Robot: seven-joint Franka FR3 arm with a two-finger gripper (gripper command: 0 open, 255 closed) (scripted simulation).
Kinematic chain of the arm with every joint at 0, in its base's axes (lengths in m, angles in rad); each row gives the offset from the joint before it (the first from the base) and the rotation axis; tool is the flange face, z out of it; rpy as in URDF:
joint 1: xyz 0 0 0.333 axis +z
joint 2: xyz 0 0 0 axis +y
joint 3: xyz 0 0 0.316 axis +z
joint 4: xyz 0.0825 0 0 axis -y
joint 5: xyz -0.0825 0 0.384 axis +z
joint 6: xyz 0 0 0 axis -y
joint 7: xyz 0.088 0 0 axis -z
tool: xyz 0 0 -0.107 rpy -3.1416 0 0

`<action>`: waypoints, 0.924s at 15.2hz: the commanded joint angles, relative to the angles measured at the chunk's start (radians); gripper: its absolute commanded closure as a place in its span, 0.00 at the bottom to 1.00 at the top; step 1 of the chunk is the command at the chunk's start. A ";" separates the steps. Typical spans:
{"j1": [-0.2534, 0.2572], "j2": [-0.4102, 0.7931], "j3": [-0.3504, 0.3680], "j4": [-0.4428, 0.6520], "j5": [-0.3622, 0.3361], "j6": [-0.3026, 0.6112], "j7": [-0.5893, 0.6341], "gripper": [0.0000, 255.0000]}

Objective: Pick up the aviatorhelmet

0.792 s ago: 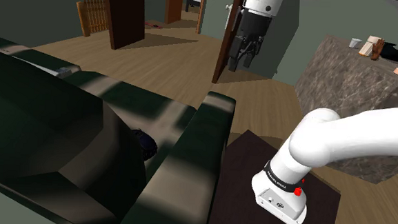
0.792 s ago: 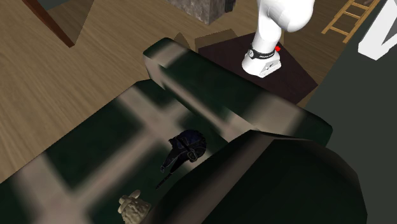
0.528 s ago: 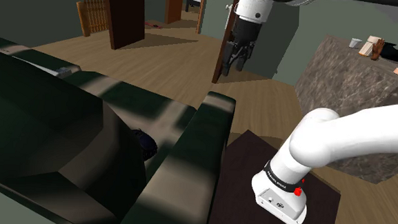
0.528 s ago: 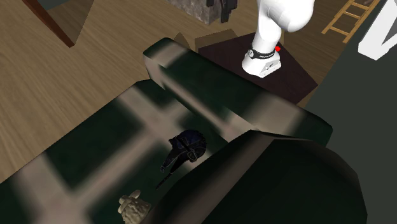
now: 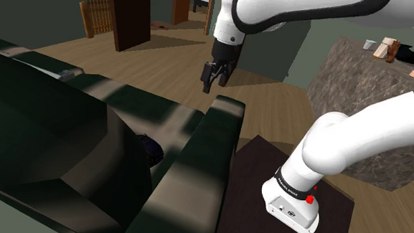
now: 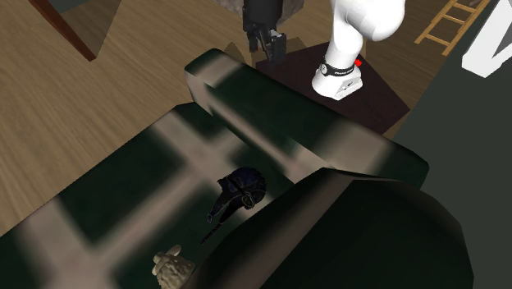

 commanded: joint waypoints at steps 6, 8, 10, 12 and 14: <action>0.020 0.239 0.064 0.030 -0.006 0.229 0.009 0.00; 0.025 0.313 0.081 0.051 -0.017 0.286 0.016 0.00; 0.028 0.389 0.098 0.078 -0.034 0.339 0.027 0.00; 0.033 0.466 0.113 0.111 -0.056 0.387 0.041 0.00; 0.039 0.545 0.125 0.148 -0.084 0.431 0.058 0.00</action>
